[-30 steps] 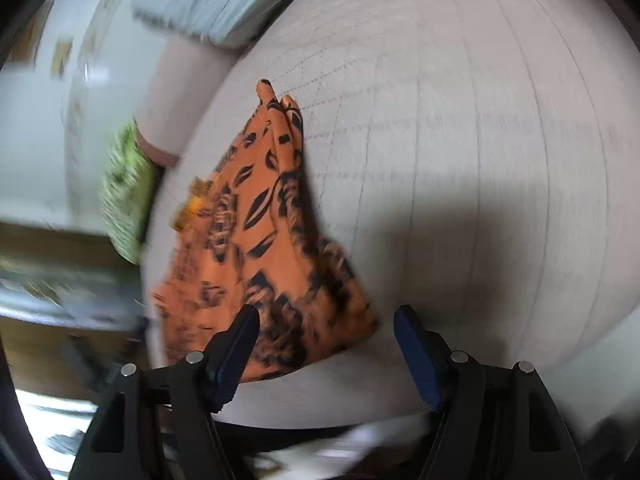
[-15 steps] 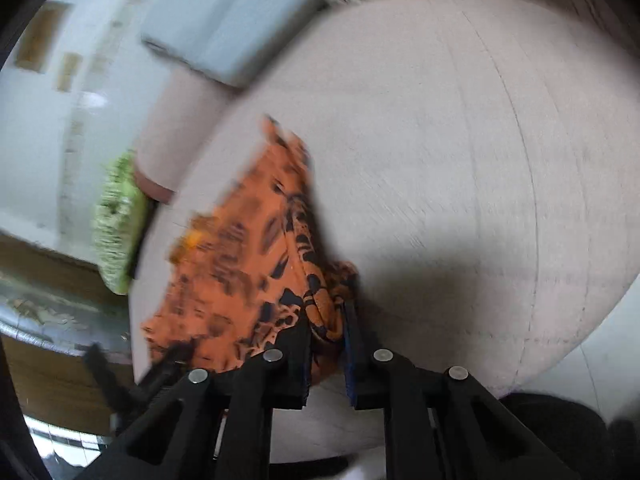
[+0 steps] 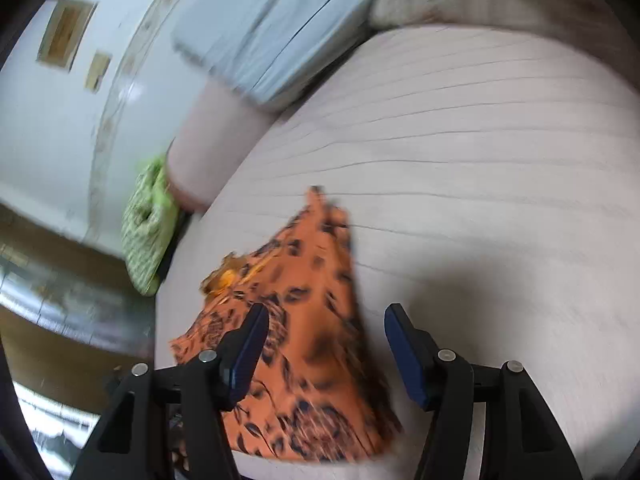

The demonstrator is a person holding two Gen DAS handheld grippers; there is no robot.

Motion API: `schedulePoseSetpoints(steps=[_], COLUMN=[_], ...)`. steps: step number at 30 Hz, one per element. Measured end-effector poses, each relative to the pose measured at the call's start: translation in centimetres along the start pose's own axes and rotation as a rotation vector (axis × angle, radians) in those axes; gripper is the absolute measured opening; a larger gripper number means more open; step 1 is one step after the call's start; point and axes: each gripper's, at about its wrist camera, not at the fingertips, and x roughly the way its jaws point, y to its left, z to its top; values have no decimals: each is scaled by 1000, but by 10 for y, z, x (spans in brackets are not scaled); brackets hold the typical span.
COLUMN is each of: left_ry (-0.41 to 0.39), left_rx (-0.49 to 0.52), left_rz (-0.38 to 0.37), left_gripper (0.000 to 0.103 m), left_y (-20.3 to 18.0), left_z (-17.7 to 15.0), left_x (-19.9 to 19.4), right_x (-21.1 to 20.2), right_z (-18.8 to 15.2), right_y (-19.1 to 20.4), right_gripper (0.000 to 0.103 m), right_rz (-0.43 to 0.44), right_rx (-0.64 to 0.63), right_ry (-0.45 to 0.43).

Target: Fold small clothes

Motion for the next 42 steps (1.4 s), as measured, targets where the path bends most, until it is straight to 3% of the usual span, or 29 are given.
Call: schedulePoseSetpoints(steps=[3,5,6,7,9,13,14,16,17,19,20,21,24,27,30,32,36,37,39,40,41,42], left_ry=[-26,-20,-19,-22,-30,-46,-44,-33,-32,-50,-79,-110,-189,-210,-124,-68,-9,34,36,35,44,58], left_rx=[36,26,28,34,43,42,43,38,28,-17,-45,-66,-158,-303,-480,-571,-619,-637,-644,-640,-637,-632], left_rz=[22,10,7,6,6,2,7,-1,-24,-69,-90,-104,-101,-78,-123,-196,-315,-335,-340,-326,-322,-329], left_gripper=[69,69,69,70,70,72,72,72,72,72,72,72,73,77,77,76,76,76,75,56,11,9], left_y=[-6,-4,-4,-5,-2,-3,-4,-2,1,12,22,32,80,145,204,222,220,216,210,208,208,209], left_z=[-2,0,1,1,-2,-4,-3,-2,0,1,2,0,-14,-38,-70,-87,-102,-105,-109,-109,-108,-107], left_x=[-1,0,0,0,2,3,3,0,-5,-19,-32,-45,-89,-115,-109,-98,-80,-73,-68,-70,-71,-72], right_x=[46,71,90,97,102,80,85,102,103,90,84,73,41,18,33,53,89,98,112,112,112,112], right_z=[27,37,41,41,40,31,31,29,30,30,29,28,20,6,-25,-44,-75,-82,-88,-87,-86,-86], right_y=[4,3,2,3,14,48,42,18,16,25,30,39,68,95,125,135,133,127,121,117,115,115], right_gripper=[64,64,56,35,15,13,13,18,23,39,60,63,63,64,64,64,64,64,65,65,65,65], right_rz=[6,-36,-5,-15,-26,-102,-137,-185,-159,-168,-204,-261,-283,-164,-47,-17,-66,-83,-92,-83,-78,-72], right_rx=[-53,-69,-69,-74,-121,-267,-263,-181,-164,-168,-189,-224,-293,-337,-407,-444,-512,-503,-500,-494,-486,-474], right_ry=[102,141,214,229,233,124,140,190,176,140,125,80,-32,-66,52,130,224,254,274,258,257,260])
